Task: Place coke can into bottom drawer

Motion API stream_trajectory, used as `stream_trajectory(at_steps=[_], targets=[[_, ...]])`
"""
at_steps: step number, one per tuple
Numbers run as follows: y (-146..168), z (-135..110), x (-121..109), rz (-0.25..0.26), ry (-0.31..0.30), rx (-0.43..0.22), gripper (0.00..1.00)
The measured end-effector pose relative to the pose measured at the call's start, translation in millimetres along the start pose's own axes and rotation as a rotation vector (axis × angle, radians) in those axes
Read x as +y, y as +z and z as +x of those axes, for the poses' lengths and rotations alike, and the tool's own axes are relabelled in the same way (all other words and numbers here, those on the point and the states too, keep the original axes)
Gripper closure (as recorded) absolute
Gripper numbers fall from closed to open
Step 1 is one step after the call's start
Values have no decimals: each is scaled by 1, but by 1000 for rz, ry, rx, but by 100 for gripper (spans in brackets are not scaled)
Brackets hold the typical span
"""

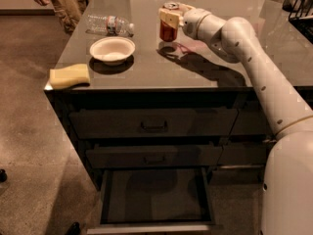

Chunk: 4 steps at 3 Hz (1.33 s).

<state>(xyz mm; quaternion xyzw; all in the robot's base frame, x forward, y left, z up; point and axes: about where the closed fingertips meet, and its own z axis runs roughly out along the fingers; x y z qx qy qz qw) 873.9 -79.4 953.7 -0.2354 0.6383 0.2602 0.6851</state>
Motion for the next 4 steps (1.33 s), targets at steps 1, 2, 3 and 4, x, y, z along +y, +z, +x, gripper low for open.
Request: stream_trajectory(at_steps=[1,2,3,4], targets=[[-31,-45,10,-94,-47,1,100],[-69,-74,39,-212,-101,27,100],[-109,-77,72,-281,-125,42,100],[-154,-25,109,-334,-75,97,100]])
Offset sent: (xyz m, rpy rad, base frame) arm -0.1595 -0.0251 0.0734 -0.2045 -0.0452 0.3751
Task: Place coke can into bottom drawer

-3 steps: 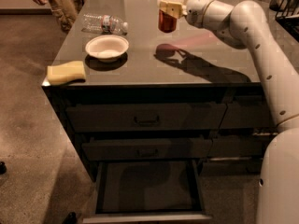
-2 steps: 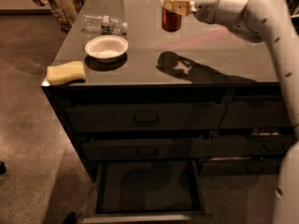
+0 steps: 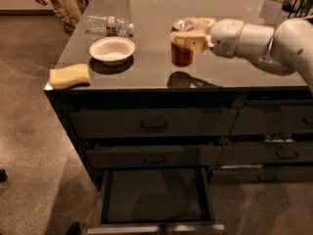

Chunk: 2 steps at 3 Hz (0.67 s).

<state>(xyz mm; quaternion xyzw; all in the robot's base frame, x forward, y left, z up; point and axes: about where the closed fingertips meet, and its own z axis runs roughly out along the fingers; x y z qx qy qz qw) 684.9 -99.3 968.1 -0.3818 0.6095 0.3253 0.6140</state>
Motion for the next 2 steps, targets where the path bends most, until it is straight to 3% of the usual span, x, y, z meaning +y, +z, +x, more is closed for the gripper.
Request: stream_trajectory(at_steps=[1,2], targets=[[1,-4,-2,2,-5,-6,100],[-16,-1,5,-38,-20,-19,100]])
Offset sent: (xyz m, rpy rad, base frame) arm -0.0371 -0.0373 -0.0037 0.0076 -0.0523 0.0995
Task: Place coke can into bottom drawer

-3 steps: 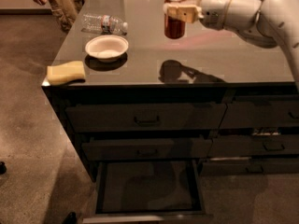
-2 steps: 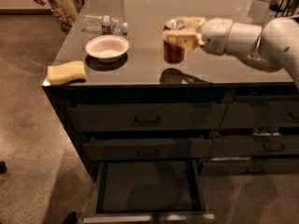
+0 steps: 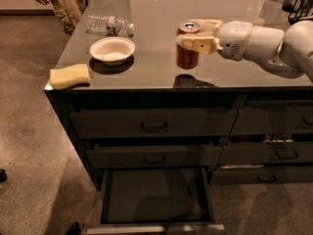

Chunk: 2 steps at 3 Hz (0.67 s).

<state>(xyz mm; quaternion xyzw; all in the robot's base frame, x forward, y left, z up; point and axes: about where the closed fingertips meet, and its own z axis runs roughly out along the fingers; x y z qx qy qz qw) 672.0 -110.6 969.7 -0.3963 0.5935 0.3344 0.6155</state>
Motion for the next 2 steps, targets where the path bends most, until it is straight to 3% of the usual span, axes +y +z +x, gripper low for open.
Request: stream_trajectory(at_steps=[1,2], targets=[[-28,2,32,-61,-26,-31,100],[-70,68,105,-130,34,-65,100]])
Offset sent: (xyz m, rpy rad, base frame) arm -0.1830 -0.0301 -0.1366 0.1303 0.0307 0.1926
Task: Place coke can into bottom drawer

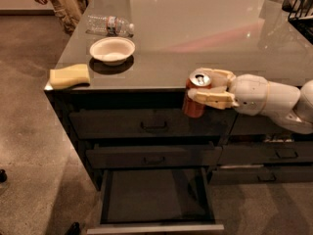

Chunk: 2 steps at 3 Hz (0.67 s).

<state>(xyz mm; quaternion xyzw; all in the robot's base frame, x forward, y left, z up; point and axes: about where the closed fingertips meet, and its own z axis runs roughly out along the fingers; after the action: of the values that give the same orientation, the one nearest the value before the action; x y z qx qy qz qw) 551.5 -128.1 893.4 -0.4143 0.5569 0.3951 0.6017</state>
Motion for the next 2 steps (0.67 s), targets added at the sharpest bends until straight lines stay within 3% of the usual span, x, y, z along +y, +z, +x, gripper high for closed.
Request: stream_trajectory(at_steps=[1,2], targets=[[1,0,0,-1,0,0,100],[11,39,17,-27,49,-19,100]])
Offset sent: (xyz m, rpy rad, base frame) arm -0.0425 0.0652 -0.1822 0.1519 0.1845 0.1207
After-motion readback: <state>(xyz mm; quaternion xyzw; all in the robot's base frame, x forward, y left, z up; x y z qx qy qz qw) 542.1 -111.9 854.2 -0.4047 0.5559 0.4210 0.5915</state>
